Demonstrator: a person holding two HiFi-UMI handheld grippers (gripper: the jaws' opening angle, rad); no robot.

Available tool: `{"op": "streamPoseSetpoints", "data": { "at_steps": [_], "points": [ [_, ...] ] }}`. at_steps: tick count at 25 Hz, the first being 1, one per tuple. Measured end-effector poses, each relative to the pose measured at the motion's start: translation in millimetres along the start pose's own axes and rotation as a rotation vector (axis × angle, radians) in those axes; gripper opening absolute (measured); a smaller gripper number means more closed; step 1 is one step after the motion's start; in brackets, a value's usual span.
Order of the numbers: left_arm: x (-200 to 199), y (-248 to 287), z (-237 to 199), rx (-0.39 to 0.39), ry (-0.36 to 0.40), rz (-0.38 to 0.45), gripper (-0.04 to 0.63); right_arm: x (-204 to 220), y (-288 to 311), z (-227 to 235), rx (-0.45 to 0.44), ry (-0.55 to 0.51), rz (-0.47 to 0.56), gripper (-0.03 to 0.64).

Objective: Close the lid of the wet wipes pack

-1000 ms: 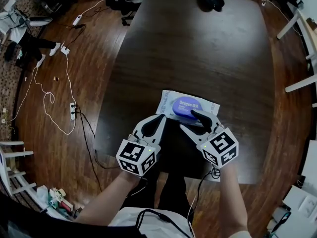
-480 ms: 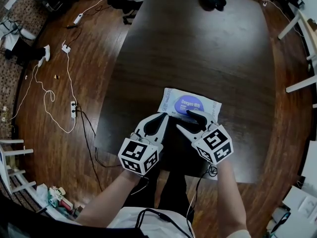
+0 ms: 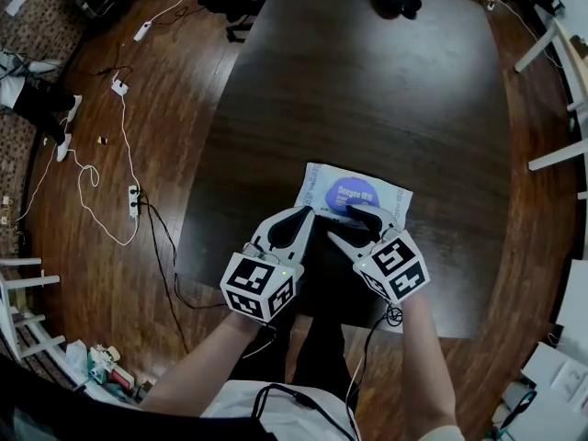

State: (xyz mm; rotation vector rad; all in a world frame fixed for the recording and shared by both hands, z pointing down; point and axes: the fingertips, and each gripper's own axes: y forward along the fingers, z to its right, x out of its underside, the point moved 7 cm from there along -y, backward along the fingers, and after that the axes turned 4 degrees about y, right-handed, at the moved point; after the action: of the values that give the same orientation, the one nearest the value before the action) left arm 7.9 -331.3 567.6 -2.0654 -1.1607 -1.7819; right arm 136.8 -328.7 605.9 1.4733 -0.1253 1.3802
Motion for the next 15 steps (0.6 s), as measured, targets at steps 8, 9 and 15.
{"op": "streamPoseSetpoints", "data": {
  "at_steps": [8, 9, 15],
  "points": [
    [-12.0, 0.9, -3.2, 0.02, -0.002, 0.013, -0.003, 0.1, 1.9, -0.7, 0.008, 0.021, -0.033, 0.222],
    [-12.5, 1.6, -4.1, 0.022, -0.003, 0.015, -0.002, 0.0, 2.1, -0.3, 0.011, 0.024, -0.033, 0.222],
    [-8.8, 2.5, -10.5, 0.027, -0.006, 0.007, -0.002, 0.2, 3.8, 3.6, 0.024, 0.057, -0.015, 0.222]
  ]
}}
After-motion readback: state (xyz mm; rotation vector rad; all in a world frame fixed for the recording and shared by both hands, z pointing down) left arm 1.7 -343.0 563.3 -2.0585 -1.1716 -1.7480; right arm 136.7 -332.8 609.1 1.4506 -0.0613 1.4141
